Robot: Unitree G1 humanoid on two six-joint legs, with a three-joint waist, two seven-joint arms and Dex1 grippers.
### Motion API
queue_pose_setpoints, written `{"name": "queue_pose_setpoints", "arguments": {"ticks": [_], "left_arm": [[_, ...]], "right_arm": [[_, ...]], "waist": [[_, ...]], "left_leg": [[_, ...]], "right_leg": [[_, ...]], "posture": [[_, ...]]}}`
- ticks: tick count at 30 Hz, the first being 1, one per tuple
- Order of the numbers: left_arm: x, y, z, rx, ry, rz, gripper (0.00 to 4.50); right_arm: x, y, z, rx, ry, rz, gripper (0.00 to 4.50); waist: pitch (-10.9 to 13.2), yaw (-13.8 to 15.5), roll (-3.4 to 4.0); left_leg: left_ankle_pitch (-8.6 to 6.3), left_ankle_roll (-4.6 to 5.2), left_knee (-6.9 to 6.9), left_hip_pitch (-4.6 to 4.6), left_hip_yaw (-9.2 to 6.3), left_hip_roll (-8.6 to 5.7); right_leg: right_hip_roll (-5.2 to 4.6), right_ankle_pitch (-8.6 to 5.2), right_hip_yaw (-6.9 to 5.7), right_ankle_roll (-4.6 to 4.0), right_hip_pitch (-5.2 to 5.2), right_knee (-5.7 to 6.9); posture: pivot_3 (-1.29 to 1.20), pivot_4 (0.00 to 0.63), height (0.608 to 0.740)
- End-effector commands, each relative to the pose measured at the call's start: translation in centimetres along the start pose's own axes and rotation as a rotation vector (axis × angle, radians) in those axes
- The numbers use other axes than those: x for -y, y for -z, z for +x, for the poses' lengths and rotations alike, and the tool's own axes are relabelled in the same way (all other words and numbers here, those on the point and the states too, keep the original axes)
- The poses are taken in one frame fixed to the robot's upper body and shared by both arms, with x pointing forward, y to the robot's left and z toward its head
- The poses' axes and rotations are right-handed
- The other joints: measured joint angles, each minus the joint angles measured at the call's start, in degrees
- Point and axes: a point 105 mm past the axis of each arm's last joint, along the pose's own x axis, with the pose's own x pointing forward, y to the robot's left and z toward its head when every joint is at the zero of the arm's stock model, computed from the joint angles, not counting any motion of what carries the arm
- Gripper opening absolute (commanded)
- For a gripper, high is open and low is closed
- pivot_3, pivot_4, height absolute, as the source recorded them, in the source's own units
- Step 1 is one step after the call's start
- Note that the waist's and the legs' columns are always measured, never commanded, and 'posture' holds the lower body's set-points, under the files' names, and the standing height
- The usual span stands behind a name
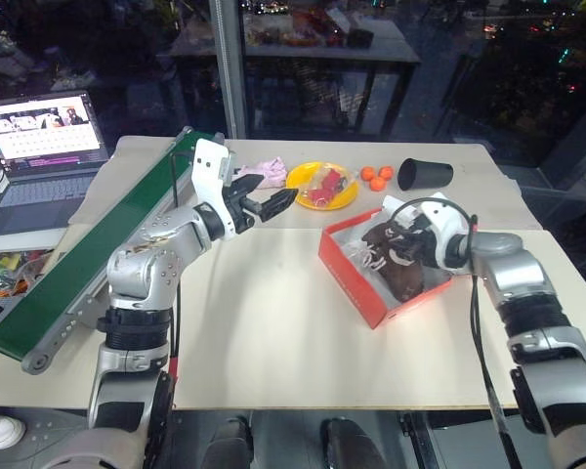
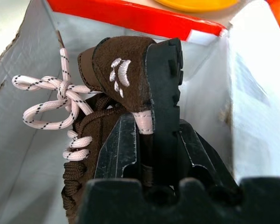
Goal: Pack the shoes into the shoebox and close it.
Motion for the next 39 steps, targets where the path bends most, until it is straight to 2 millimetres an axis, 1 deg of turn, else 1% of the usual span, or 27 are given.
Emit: {"name": "queue_pose_setpoints", "arguments": {"ticks": [1, 2, 4, 7, 13, 16, 17, 20, 22, 24, 26, 28, 30, 33, 35, 37, 39], "left_arm": [[0.7, -1.5, -0.2, 0.043, 0.016, 0.036, 4.46], [0.8, -1.5, -0.2, 0.044, 0.016, 0.035, 4.46], [0.9, -1.5, -0.2, 0.045, 0.018, 0.032, 4.46], [1.0, -1.3, -0.2, 0.042, 0.020, 0.028, 4.46], [0.8, -1.2, -0.3, 0.036, 0.013, 0.025, 4.46], [0.6, -1.1, -0.3, 0.029, 0.007, 0.036, 4.46], [0.4, -1.1, -0.4, 0.024, 0.000, 0.044, 4.46], [-0.7, -0.4, -1.2, -0.017, -0.040, 0.087, 4.46], [-2.0, 0.0, -2.3, -0.044, -0.089, 0.108, 4.46], [-3.5, 0.2, -3.6, -0.063, -0.152, 0.106, 4.46], [-4.8, 0.7, -5.1, -0.092, -0.205, 0.114, 4.46], [-5.9, 0.8, -6.5, -0.090, -0.268, 0.097, 4.48], [-7.0, 1.2, -8.0, -0.091, -0.339, 0.070, 4.48], [-9.3, 2.2, -11.2, -0.110, -0.495, 0.075, 4.48], [-10.1, 2.3, -12.4, -0.114, -0.553, 0.085, 4.48], [-11.0, 2.9, -13.9, -0.120, -0.624, 0.094, 4.48], [-11.3, 3.4, -14.7, -0.127, -0.658, 0.098, 4.48]], "right_arm": [[-0.2, -1.3, 0.8, 0.041, -0.006, -0.052, 2.35], [-0.3, -1.4, 1.0, 0.045, -0.006, -0.057, 2.76], [-0.3, -1.7, 1.2, 0.056, -0.002, -0.065, 3.41], [-0.2, -2.3, 1.2, 0.073, 0.009, -0.089, 4.47], [-0.5, -5.1, -0.1, 0.140, 0.025, -0.196, 4.49], [-1.2, -7.0, -1.1, 0.192, 0.000, -0.207, 4.49], [-1.5, -7.6, -1.5, 0.214, -0.015, -0.201, 4.49], [-3.3, -10.5, -3.5, 0.331, -0.112, -0.131, 4.49], [-4.3, -11.8, -5.0, 0.393, -0.172, -0.102, 4.49], [-5.5, -12.3, -6.3, 0.425, -0.239, -0.088, 4.49], [-7.1, -12.3, -7.1, 0.435, -0.312, -0.079, 4.49], [-8.7, -12.4, -7.5, 0.455, -0.385, -0.046, 4.50], [-9.8, -12.4, -7.6, 0.473, -0.428, -0.008, 4.50], [-11.7, -11.9, -7.0, 0.485, -0.471, 0.051, 4.50], [-12.3, -11.7, -6.5, 0.481, -0.468, 0.063, 4.50], [-12.9, -10.9, -5.2, 0.467, -0.441, 0.060, 4.50], [-13.4, -10.4, -4.3, 0.460, -0.428, 0.061, 4.50]], "waist": [[0.00, 0.13, 0.00], [0.02, 0.29, 0.01], [0.04, 0.57, 0.03], [0.05, 0.69, 0.03], [0.06, 0.62, 0.05], [0.06, 0.58, 0.06], [0.07, 0.58, 0.06], [0.07, 0.54, 0.06], [0.09, 0.42, 0.10], [0.09, 0.54, 0.10], [0.09, 0.67, 0.10], [0.09, 0.71, 0.10], [0.09, 0.73, 0.10], [0.09, 0.57, 0.10], [0.10, 0.55, 0.08], [0.10, 0.69, 0.07], [0.10, 0.72, 0.07]], "left_leg": [[0.00, 0.00, -0.01, 0.00, 0.00, 0.00], [0.00, 0.00, -0.07, 0.00, 0.00, 0.00], [0.00, 0.00, -0.11, -0.11, 0.00, -0.02], [0.00, 0.00, -0.12, -0.22, -0.01, -0.10], [0.00, 0.00, -0.12, -0.23, -0.04, -0.12], [0.00, 0.00, -0.11, -0.21, -0.04, -0.12], [0.00, 0.00, -0.11, -0.21, -0.04, -0.12], [0.00, 0.00, -0.11, -0.20, -0.05, -0.12], [0.00, 0.00, -0.12, -0.20, -0.05, -0.11], [0.00, 0.00, -0.13, -0.20, -0.06, -0.11], [0.00, 0.00, -0.13, -0.20, -0.07, -0.11], [0.00, -0.01, -0.13, -0.20, -0.07, -0.10], [0.00, -0.01, -0.13, -0.20, -0.07, -0.10], [0.00, -0.01, -0.11, -0.13, -0.07, -0.10], [0.00, -0.01, -0.12, -0.12, -0.07, -0.08], [0.00, -0.01, -0.12, -0.15, -0.07, -0.08], [-0.01, -0.01, -0.12, -0.15, -0.07, -0.09]], "right_leg": [[0.01, 0.00, 0.00, -0.02, -0.01, 0.04], [0.01, 0.02, 0.02, -0.07, -0.03, 0.04], [0.00, 0.13, 0.03, -0.26, -0.12, 0.02], [-0.06, 0.12, 0.02, -0.24, -0.16, -0.04], [-0.07, 0.12, 0.00, -0.24, -0.19, 0.02], [-0.07, 0.12, 0.01, -0.24, -0.19, 0.04], [-0.07, 0.12, 0.01, -0.24, -0.19, 0.05], [-0.06, 0.12, 0.00, -0.24, -0.19, 0.06], [-0.06, 0.12, 0.02, -0.24, -0.20, 0.07], [-0.05, 0.12, 0.01, -0.25, -0.21, 0.09], [-0.06, 0.11, -0.01, -0.26, -0.20, 0.07], [-0.07, 0.10, -0.02, -0.27, -0.19, 0.07], [-0.09, 0.11, -0.02, -0.27, -0.18, 0.07], [-0.09, 0.11, -0.02, -0.28, -0.16, 0.09], [-0.08, 0.09, -0.02, -0.32, -0.18, 0.10], [-0.08, 0.09, -0.03, -0.32, -0.20, 0.11], [-0.08, 0.10, -0.04, -0.33, -0.19, 0.09]], "posture": [[0.00, 0.150, 0.736], [0.00, 0.150, 0.736], [0.00, 0.150, 0.736], [0.00, 0.150, 0.736], [0.00, 0.150, 0.736], [0.00, 0.150, 0.736], [0.00, 0.150, 0.736], [0.00, 0.150, 0.736], [0.00, 0.150, 0.736], [0.00, 0.150, 0.736], [0.00, 0.150, 0.736], [0.00, 0.150, 0.736], [0.00, 0.150, 0.736], [0.00, 0.150, 0.736], [0.00, 0.150, 0.736], [0.00, 0.150, 0.736], [0.00, 0.150, 0.736]]}}
